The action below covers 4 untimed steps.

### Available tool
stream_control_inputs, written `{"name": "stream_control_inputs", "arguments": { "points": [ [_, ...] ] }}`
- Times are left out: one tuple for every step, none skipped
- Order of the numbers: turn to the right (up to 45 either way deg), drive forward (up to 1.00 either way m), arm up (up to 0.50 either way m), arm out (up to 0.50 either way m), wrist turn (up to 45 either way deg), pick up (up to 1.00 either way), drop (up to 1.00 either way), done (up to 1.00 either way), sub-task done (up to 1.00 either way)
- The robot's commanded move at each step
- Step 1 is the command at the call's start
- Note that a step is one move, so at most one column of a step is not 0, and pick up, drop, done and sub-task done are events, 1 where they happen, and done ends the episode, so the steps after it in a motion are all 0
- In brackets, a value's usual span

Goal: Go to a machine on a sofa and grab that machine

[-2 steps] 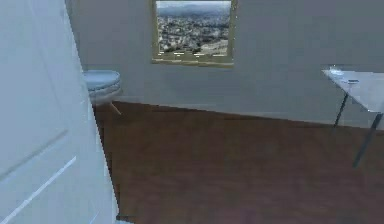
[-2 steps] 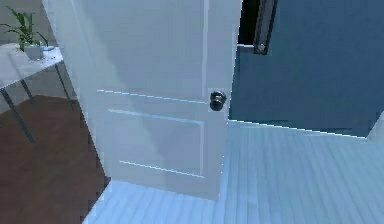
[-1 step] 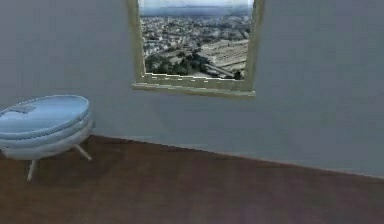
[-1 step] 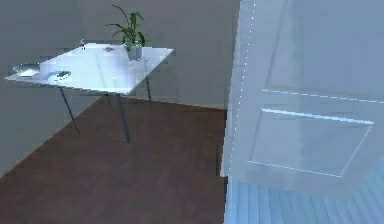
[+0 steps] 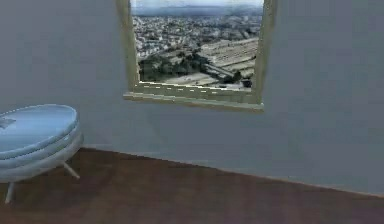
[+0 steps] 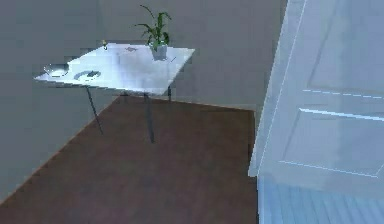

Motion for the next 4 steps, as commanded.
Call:
{"name": "stream_control_inputs", "arguments": {
  "points": [
    [-30.0, 0.00, 0.00, 0.00, 0.0, 0.00, 0.00, 0.00, 0.00],
    [0.0, 0.35, 0.00, 0.00, 0.0, 0.00, 0.00, 0.00, 0.00],
    [-45.0, 0.00, 0.00, 0.00, 0.0, 0.00, 0.00, 0.00, 0.00],
    [0.0, 0.55, 0.00, 0.00, 0.0, 0.00, 0.00, 0.00, 0.00]
  ]
}}
